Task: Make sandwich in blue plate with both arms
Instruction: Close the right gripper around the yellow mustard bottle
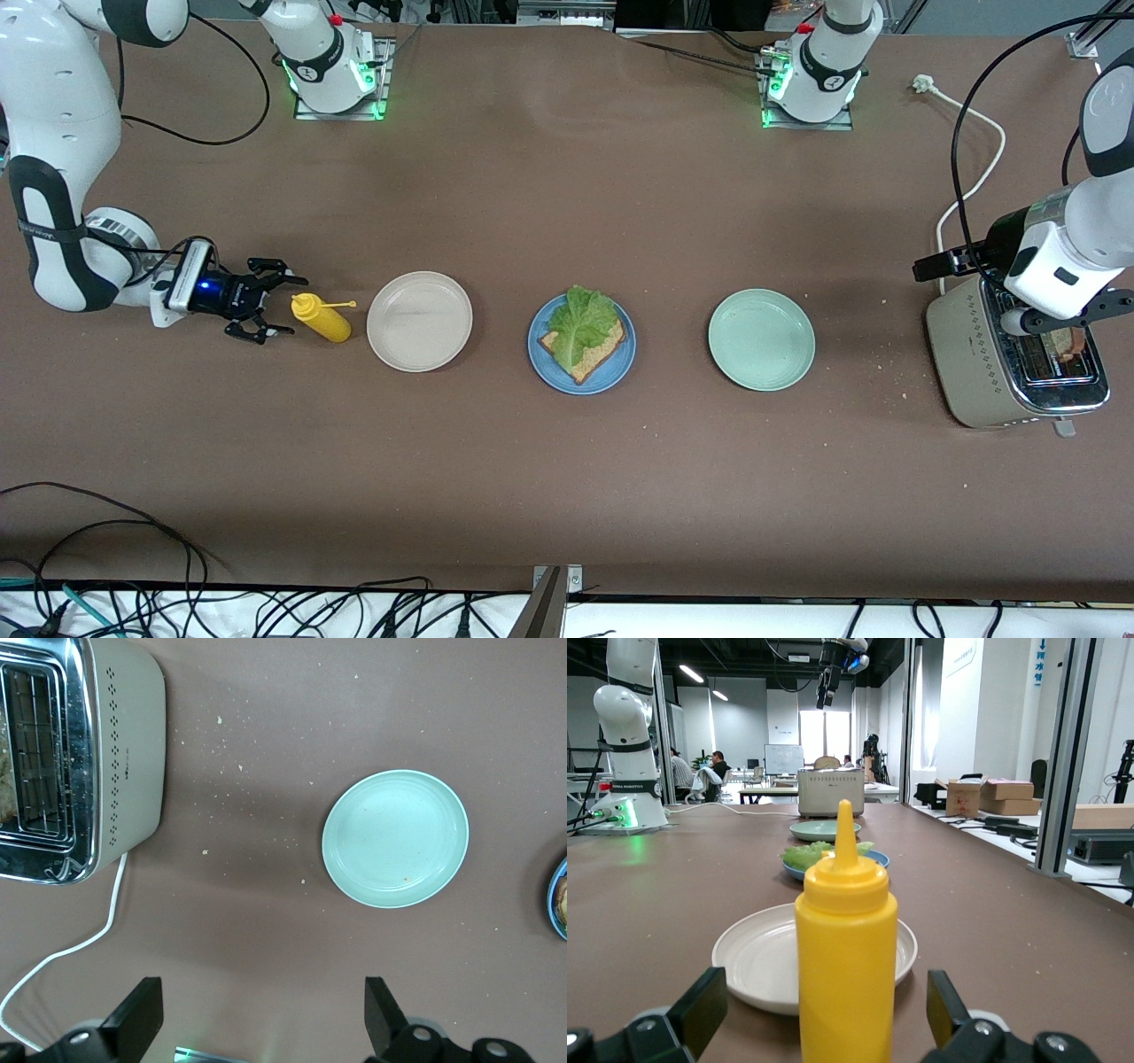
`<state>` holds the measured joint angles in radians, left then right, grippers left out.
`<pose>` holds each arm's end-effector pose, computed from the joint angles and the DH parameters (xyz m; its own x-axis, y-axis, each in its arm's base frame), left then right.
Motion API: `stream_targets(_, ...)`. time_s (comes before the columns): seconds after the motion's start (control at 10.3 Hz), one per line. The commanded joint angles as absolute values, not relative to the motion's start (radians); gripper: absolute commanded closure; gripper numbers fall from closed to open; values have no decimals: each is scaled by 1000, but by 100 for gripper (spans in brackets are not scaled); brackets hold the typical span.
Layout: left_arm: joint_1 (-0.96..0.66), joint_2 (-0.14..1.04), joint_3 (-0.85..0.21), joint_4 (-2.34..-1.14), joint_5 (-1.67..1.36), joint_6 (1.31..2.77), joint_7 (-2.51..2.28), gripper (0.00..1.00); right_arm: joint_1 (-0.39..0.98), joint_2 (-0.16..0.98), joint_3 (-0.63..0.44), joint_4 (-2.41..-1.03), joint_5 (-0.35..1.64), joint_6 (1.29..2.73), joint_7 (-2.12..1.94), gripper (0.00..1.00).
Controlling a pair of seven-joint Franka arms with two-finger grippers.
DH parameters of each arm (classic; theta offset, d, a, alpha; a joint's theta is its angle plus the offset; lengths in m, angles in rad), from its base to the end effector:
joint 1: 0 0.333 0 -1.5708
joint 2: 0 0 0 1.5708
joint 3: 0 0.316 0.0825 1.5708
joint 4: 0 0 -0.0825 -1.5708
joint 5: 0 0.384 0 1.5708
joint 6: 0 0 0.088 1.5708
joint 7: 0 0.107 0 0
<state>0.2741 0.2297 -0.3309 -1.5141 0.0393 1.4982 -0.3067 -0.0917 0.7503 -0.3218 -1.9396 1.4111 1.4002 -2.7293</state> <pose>0.6021 -0.0111 0.5184 0.9423 0.2425 -0.2308 0.2408 -0.9699 -0.0361 0.5308 -0.1031 0.1212 0.0015 0.1336 0.9910 0.9941 -0.1080 0.0131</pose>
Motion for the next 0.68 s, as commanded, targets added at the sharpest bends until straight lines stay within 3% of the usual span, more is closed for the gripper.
stream_targets(0.0, 278, 222, -337, -1519, 64, 1488, -288, 0, -107, 776, -285, -1931, 1453, 1390, -2819, 0)
stream_targets(0.58, 278, 224, -337, -1517, 64, 1488, -288, 0, -97, 804, -241, -1931, 1471, 1422, -2844, 3)
